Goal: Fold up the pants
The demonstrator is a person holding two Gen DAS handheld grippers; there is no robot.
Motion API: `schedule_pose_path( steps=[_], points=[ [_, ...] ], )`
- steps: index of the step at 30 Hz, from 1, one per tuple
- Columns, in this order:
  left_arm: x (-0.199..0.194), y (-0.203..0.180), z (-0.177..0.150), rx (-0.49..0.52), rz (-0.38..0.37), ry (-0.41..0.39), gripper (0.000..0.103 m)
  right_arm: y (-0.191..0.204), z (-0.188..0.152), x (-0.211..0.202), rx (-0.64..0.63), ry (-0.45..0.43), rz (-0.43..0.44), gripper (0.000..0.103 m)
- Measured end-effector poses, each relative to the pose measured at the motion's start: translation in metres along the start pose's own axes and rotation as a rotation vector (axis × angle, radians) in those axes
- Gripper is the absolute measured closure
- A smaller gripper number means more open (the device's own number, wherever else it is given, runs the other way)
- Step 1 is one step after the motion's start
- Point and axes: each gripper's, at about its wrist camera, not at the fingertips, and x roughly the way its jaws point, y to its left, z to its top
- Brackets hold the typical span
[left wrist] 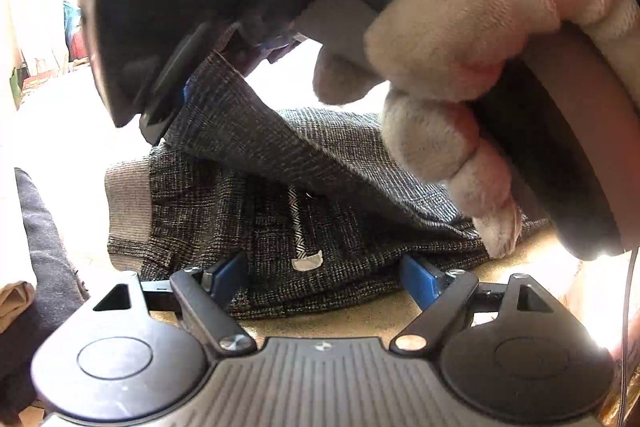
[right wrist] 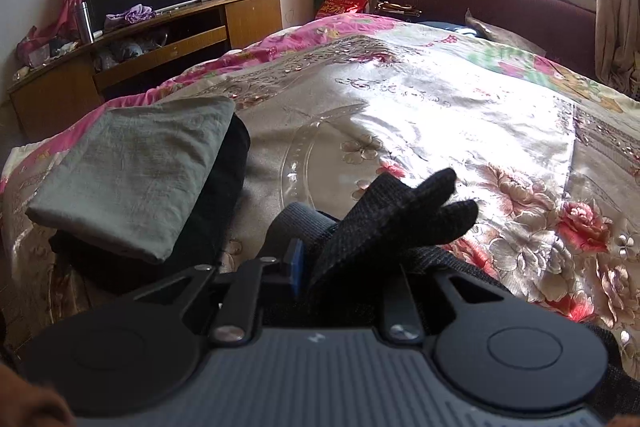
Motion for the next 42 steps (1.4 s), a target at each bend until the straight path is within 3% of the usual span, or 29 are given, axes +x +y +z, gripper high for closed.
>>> schedule_pose_path(
  steps=[2, 7, 11, 14, 18, 22, 32, 40, 42],
  points=[
    [0.001, 0.002, 0.0, -0.007, -0.004, 0.0, 0.007, -0.009, 0.002, -0.003, 0.052, -0.013, -0.004, 0.097],
    [0.002, 0.007, -0.002, -0.005, -0.003, -0.009, 0.007, -0.064, 0.009, -0.025, 0.309, -0.073, -0.01, 0.098],
    [-0.005, -0.001, 0.002, -0.003, -0.004, -0.046, 0.007, -0.138, 0.004, -0.09, 0.543, -0.208, -0.118, 0.098],
    [-0.009, -0.012, 0.016, 0.008, -0.051, -0.106, 0.007, -0.185, -0.012, -0.156, 0.662, -0.313, -0.237, 0.098],
    [0.002, -0.045, 0.053, 0.086, -0.196, -0.157, 0.006, -0.222, -0.034, -0.239, 0.709, -0.424, -0.413, 0.098],
    [0.038, -0.095, 0.081, 0.172, -0.298, -0.121, 0.006, -0.251, -0.065, -0.297, 0.771, -0.518, -0.529, 0.098],
    [0.091, -0.219, 0.103, 0.212, -0.503, 0.007, 0.006, -0.321, -0.14, -0.365, 0.962, -0.624, -0.634, 0.098],
    [0.113, -0.28, 0.101, 0.287, -0.569, 0.08, 0.006, -0.326, -0.141, -0.386, 0.941, -0.646, -0.658, 0.098],
    [0.111, -0.283, 0.101, 0.295, -0.575, 0.081, 0.006, -0.324, -0.133, -0.381, 0.911, -0.613, -0.658, 0.098]
  ],
)
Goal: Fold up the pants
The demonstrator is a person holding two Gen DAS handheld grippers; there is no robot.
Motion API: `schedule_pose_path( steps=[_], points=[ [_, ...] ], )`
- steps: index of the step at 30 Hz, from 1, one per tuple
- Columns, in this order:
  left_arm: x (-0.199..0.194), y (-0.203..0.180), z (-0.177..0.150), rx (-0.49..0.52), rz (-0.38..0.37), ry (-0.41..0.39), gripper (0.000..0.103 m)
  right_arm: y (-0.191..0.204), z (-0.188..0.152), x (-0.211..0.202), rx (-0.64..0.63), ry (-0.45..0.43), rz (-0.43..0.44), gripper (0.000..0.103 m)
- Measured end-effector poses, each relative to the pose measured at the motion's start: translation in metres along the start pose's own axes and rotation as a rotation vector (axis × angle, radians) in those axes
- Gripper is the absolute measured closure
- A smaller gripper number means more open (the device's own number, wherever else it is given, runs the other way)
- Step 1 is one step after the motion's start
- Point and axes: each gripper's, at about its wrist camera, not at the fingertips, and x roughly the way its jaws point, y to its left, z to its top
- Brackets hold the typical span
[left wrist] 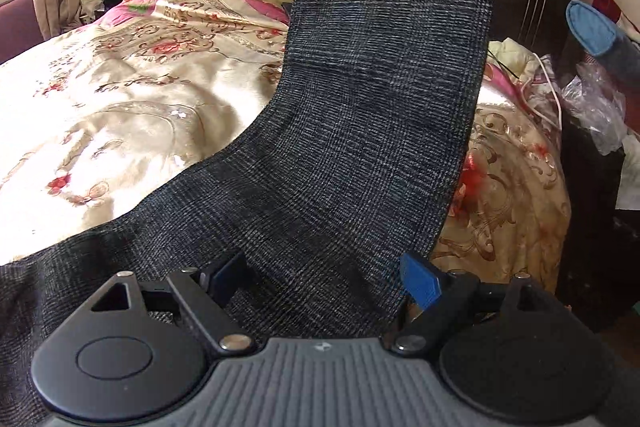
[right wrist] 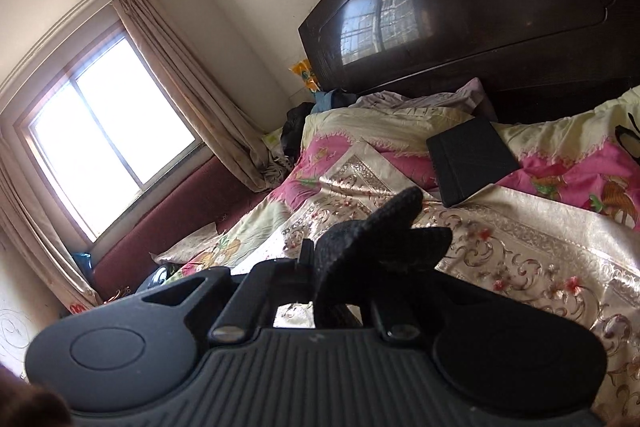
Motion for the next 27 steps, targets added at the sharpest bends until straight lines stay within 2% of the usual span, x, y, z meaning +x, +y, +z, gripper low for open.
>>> schedule_pose_path(
  steps=[3, 7, 9, 13, 15, 16, 18, 21, 23, 24, 27],
  points=[
    [-0.014, 0.006, -0.005, -0.004, 0.006, -0.004, 0.006, 0.026, -0.021, 0.004, -0.071, 0.08, 0.041, 0.098],
    [-0.063, 0.032, -0.027, -0.033, 0.07, -0.038, 0.006, 0.077, -0.071, 0.024, -0.171, 0.221, 0.145, 0.098],
    [-0.091, 0.049, -0.044, -0.061, 0.134, -0.043, 0.006, 0.109, -0.105, 0.034, -0.232, 0.294, 0.213, 0.098],
    [-0.145, 0.085, -0.084, -0.118, 0.31, -0.038, 0.006, 0.177, -0.182, 0.051, -0.364, 0.417, 0.333, 0.098],
    [-0.166, 0.103, -0.103, -0.161, 0.399, -0.024, 0.006, 0.209, -0.215, 0.054, -0.441, 0.443, 0.388, 0.098],
    [-0.176, 0.112, -0.112, -0.188, 0.436, -0.024, 0.006, 0.23, -0.237, 0.052, -0.521, 0.439, 0.41, 0.098],
    [-0.192, 0.128, -0.128, -0.257, 0.484, -0.032, 0.006, 0.259, -0.268, 0.051, -0.613, 0.459, 0.457, 0.098],
    [-0.211, 0.15, -0.148, -0.376, 0.514, -0.062, 0.006, 0.295, -0.316, 0.049, -0.718, 0.52, 0.508, 0.097],
    [-0.219, 0.156, -0.157, -0.422, 0.495, -0.088, 0.006, 0.309, -0.34, 0.046, -0.774, 0.536, 0.527, 0.097],
    [-0.222, 0.156, -0.159, -0.433, 0.489, -0.092, 0.006, 0.314, -0.349, 0.045, -0.792, 0.547, 0.528, 0.096],
    [-0.227, 0.151, -0.165, -0.391, 0.538, -0.087, 0.006, 0.322, -0.364, 0.043, -0.801, 0.574, 0.54, 0.096]
  ],
)
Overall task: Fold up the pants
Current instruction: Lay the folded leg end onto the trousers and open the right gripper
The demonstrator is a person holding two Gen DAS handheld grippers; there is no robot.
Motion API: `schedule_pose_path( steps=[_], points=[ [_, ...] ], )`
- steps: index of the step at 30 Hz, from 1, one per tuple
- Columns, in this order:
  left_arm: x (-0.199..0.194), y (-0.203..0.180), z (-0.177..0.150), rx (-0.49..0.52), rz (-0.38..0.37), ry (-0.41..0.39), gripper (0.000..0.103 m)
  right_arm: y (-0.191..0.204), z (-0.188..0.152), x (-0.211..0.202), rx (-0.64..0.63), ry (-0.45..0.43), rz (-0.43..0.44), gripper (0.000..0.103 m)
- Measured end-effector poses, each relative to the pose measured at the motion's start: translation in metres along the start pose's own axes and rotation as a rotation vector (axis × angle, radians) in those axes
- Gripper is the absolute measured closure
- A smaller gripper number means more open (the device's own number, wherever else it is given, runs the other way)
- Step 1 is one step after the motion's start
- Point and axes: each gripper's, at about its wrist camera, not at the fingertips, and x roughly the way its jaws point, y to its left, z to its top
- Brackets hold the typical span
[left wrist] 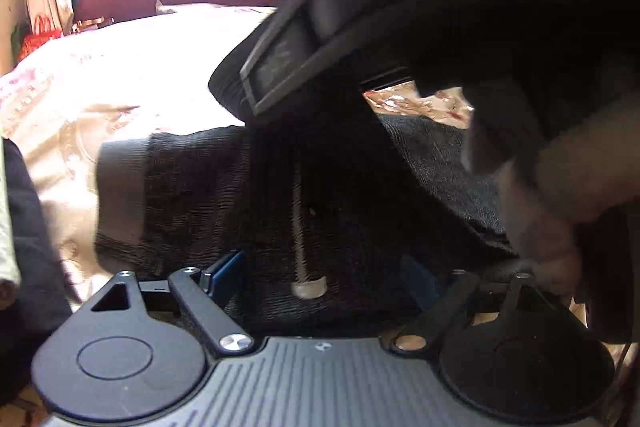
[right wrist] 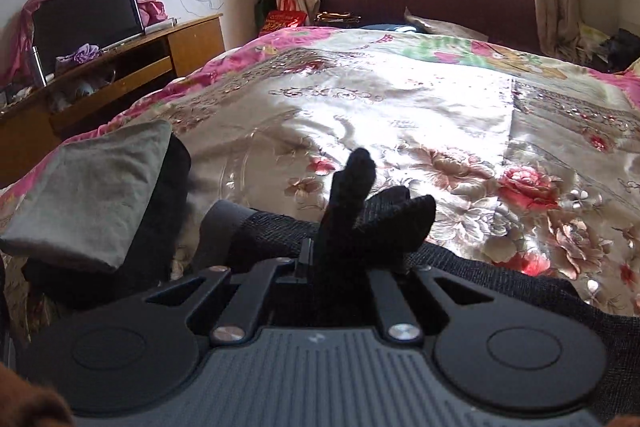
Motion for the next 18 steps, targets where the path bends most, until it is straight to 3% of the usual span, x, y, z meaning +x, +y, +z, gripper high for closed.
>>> schedule_pose_path(
  steps=[7, 13, 18],
  points=[
    [-0.001, 0.021, -0.01, -0.068, -0.008, 0.003, 0.005, 0.024, 0.006, 0.012, -0.094, -0.006, -0.014, 0.095],
    [-0.011, 0.022, -0.016, -0.084, 0.013, -0.006, 0.005, 0.035, 0.01, 0.018, -0.151, 0.012, 0.04, 0.096],
    [-0.02, 0.018, -0.021, -0.083, 0.031, -0.022, 0.005, 0.046, 0.016, 0.015, -0.189, -0.047, 0.046, 0.097]
  ],
)
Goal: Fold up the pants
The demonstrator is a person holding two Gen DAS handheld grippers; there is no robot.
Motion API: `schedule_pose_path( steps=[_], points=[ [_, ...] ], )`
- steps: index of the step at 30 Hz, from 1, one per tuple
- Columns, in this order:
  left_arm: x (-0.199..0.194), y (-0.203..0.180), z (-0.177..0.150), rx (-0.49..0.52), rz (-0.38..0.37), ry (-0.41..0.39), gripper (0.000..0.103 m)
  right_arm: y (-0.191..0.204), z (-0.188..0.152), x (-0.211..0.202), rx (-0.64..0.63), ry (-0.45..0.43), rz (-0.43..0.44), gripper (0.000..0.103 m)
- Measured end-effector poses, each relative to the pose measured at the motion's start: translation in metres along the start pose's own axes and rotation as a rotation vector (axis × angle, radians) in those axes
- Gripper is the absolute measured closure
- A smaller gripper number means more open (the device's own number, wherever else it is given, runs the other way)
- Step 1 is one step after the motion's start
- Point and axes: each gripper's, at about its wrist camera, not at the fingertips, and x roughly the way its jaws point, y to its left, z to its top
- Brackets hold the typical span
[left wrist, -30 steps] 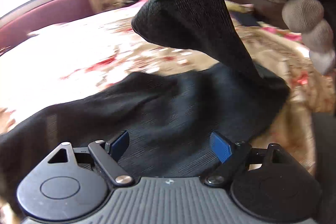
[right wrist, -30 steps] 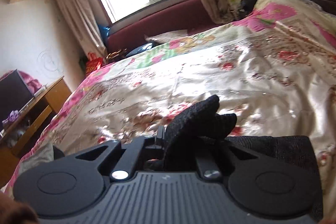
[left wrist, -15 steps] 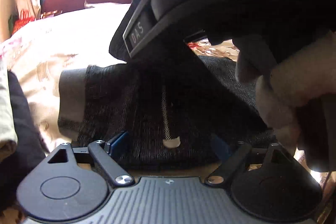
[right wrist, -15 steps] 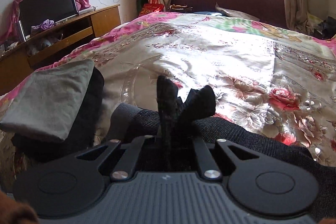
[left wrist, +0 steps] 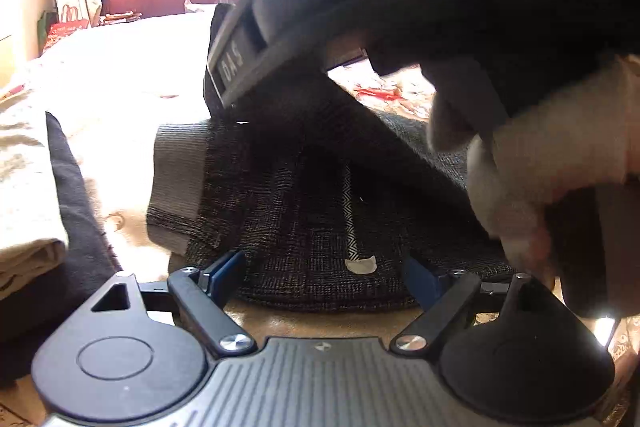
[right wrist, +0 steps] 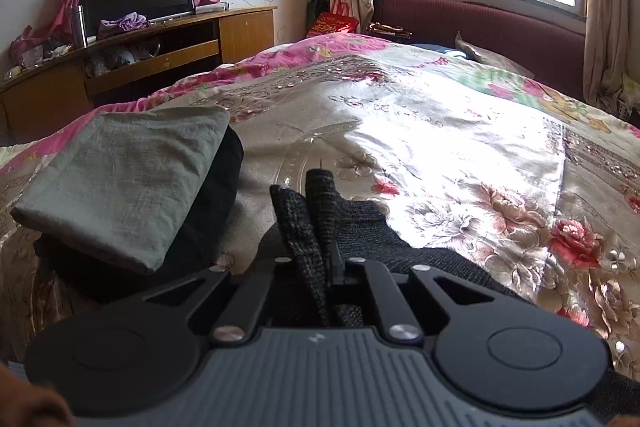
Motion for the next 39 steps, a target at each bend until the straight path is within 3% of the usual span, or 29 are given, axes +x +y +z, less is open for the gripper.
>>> schedule_pose_path(
  steps=[3, 7, 11, 16, 21, 24, 27, 28, 31, 33, 35, 39],
  points=[
    [-0.001, -0.007, 0.001, -0.006, -0.001, 0.009, 0.005, 0.005, 0.005, 0.005, -0.011, 0.017, 0.039, 0.096],
    [-0.006, -0.012, -0.005, 0.013, 0.024, 0.026, 0.005, 0.015, -0.001, 0.025, -0.071, 0.123, 0.108, 0.084],
    [-0.011, -0.019, -0.009, 0.039, 0.057, 0.032, 0.005, 0.012, 0.002, 0.014, -0.038, 0.081, 0.182, 0.071],
    [-0.032, -0.022, -0.012, 0.021, 0.068, 0.009, 0.005, -0.003, 0.009, -0.01, 0.063, 0.015, 0.292, 0.068],
    [-0.065, -0.021, -0.007, 0.009, 0.103, -0.095, 0.005, -0.027, 0.016, -0.002, 0.144, -0.015, 0.232, 0.067],
    [-0.062, -0.023, 0.002, 0.047, 0.114, -0.134, 0.001, -0.034, 0.015, 0.039, 0.143, 0.083, 0.218, 0.067],
    [-0.037, -0.021, 0.014, 0.08, 0.126, -0.105, 0.0, -0.039, 0.003, 0.079, 0.157, 0.205, 0.181, 0.067],
    [-0.03, -0.019, 0.016, 0.084, 0.119, -0.089, 0.0, -0.042, 0.002, 0.081, 0.142, 0.209, 0.171, 0.074],
    [-0.015, -0.015, 0.016, 0.085, 0.13, -0.034, 0.0, -0.076, 0.005, 0.045, 0.288, 0.125, 0.205, 0.071],
    [-0.013, -0.018, 0.014, 0.089, 0.117, -0.028, 0.0, -0.108, -0.001, 0.0, 0.325, 0.06, 0.174, 0.067],
    [-0.016, -0.024, 0.014, 0.088, 0.083, -0.045, 0.0, -0.148, -0.02, -0.045, 0.373, 0.022, 0.093, 0.059],
    [-0.003, -0.048, 0.024, 0.137, 0.022, -0.057, 0.0, -0.234, -0.084, -0.123, 0.588, 0.01, -0.133, 0.056]
  ],
)
